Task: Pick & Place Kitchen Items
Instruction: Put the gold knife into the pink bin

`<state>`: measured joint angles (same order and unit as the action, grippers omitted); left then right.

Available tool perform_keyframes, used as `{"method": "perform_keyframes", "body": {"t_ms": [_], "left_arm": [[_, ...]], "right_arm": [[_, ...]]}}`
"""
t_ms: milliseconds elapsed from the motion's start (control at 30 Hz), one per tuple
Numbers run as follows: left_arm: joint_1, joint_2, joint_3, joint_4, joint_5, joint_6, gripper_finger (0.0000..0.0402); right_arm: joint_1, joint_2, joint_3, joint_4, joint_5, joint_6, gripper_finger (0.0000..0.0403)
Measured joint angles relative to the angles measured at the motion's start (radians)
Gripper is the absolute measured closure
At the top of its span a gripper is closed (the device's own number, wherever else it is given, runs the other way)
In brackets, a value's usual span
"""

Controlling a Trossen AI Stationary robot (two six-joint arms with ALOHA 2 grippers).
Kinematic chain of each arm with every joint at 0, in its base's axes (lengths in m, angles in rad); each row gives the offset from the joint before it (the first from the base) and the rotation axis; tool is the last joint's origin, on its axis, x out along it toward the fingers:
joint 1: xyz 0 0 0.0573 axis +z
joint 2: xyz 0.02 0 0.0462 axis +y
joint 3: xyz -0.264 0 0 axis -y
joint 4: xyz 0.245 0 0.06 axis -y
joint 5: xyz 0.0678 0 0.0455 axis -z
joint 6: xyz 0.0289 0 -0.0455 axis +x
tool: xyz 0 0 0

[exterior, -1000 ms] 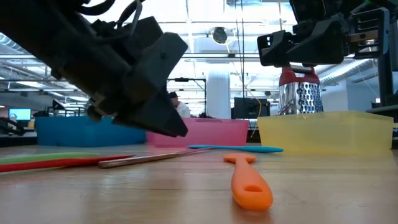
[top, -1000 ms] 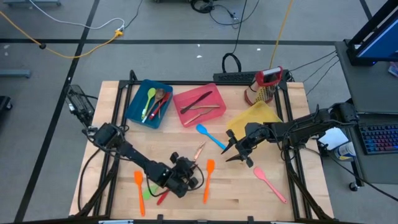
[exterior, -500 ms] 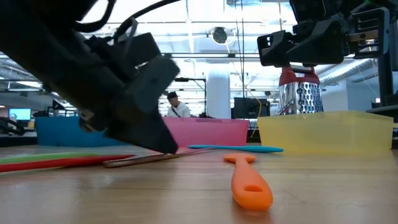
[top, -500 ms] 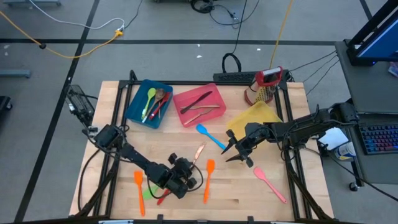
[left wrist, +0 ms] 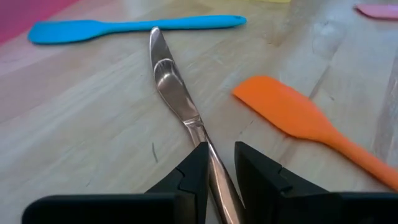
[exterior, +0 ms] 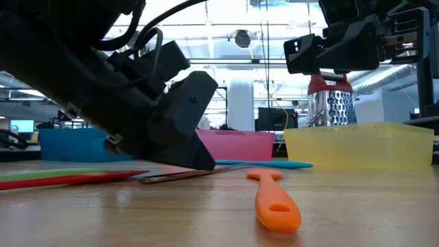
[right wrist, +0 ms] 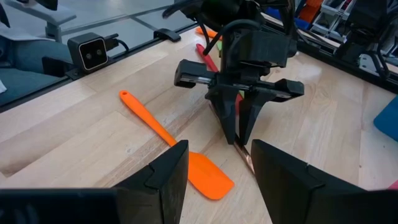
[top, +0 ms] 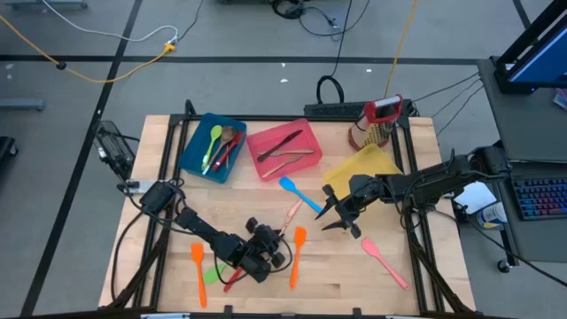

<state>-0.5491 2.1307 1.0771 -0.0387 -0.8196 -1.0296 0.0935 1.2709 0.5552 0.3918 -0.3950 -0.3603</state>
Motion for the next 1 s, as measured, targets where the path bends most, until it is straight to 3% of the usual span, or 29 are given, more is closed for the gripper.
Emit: {"method": "perform_keyframes", "body": {"t_ms": [200, 333, 500, 633, 867, 1000], "left_arm": [[0.000, 0.006, 0.059, -0.028, -0.037, 0.110, 0.0321], [0.001, 0.011, 0.140, -0.135, -0.053, 0.191, 0.0321], [0.001, 0.010, 0.221, -0.324, -0.071, 0.110, 0.0321], [0.019, 0.009, 0.255, -0.377, -0.050, 0.077, 0.0314], [0.070, 0.008, 0.257, -0.385, 0.089, -0.010, 0.0246], [0.068, 0.007, 0.256, -0.389, 0.096, -0.056, 0.0215]], "right_arm": [[0.000, 0.000, 0.000, 0.000, 0.000, 0.000, 0.0234], [0.000, 0.000, 0.000, 0.000, 0.000, 0.000, 0.0234], [0.000, 0.000, 0.000, 0.000, 0.000, 0.000, 0.0234], [0.000, 0.000, 0.000, -0.001, 0.000, 0.000, 0.0234], [0.000, 0.000, 0.000, -0.001, 0.000, 0.000, 0.0234], [0.000, 0.000, 0.000, -0.001, 0.000, 0.000, 0.0234]]}}
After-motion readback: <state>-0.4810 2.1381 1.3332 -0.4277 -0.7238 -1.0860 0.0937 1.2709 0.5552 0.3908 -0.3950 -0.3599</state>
